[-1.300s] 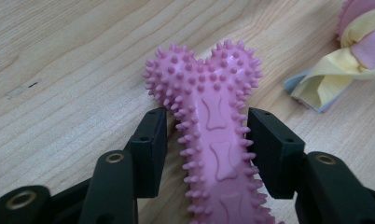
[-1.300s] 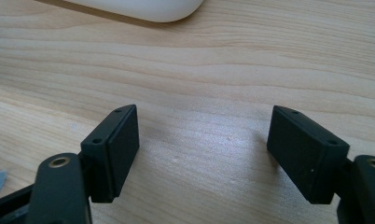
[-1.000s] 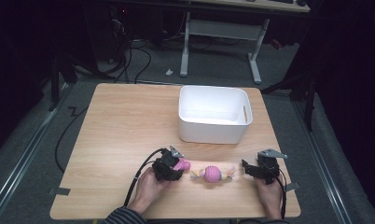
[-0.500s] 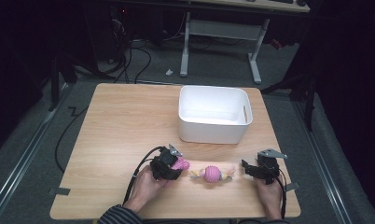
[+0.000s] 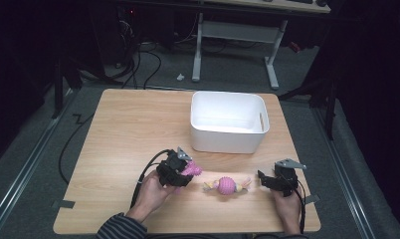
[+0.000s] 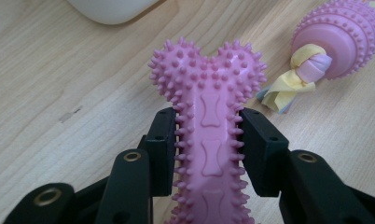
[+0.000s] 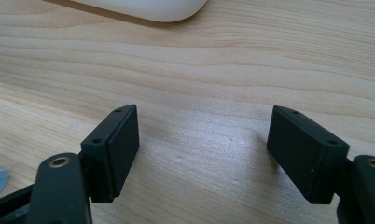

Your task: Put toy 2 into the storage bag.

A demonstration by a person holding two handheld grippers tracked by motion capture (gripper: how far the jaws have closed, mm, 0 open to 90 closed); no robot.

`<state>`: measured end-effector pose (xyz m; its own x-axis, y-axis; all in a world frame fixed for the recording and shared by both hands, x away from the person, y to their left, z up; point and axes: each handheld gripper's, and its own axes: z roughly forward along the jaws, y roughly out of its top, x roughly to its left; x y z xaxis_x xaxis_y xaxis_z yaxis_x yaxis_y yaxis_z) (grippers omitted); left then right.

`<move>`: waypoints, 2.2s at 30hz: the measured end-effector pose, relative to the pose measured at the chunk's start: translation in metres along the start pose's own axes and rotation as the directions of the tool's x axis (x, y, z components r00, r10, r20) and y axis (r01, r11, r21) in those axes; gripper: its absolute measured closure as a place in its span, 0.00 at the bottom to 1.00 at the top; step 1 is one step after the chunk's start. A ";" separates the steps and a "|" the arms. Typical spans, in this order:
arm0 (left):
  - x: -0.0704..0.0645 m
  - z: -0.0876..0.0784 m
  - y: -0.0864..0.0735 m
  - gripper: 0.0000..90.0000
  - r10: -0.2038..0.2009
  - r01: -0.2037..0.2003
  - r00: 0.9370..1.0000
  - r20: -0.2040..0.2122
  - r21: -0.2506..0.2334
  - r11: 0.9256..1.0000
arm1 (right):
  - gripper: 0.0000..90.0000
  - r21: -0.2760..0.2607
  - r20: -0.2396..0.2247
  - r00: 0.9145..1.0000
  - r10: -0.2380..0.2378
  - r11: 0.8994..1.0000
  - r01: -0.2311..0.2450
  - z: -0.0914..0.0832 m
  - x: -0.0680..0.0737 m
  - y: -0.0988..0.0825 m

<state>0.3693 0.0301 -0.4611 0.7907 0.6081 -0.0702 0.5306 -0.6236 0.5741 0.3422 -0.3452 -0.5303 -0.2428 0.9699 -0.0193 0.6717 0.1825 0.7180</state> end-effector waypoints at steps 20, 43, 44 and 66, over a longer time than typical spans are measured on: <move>0.015 -0.034 0.019 0.65 0.023 -0.021 0.999 0.027 -0.057 0.998 | 0.28 0.000 0.000 1.000 0.000 1.000 0.000 0.000 0.000 0.000; 0.031 -0.069 0.059 0.65 0.039 -0.031 0.997 0.067 -0.124 0.992 | 0.28 0.000 0.000 1.000 0.001 1.000 -0.001 0.000 0.000 0.000; 0.032 -0.071 0.063 0.65 0.047 -0.038 0.996 0.071 -0.125 0.991 | 0.28 0.000 0.000 1.000 0.001 1.000 -0.001 0.000 0.000 0.000; 0.038 -0.078 0.110 0.65 0.075 -0.063 0.993 0.088 -0.135 0.989 | 0.28 0.000 -0.001 1.000 0.001 1.000 -0.001 0.000 0.000 0.000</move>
<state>0.4336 0.0226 -0.3364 0.8519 0.5143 -0.0983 0.4341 -0.5886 0.6820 0.3419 -0.3449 -0.5303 -0.2429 0.9699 -0.0185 0.6717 0.1819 0.7181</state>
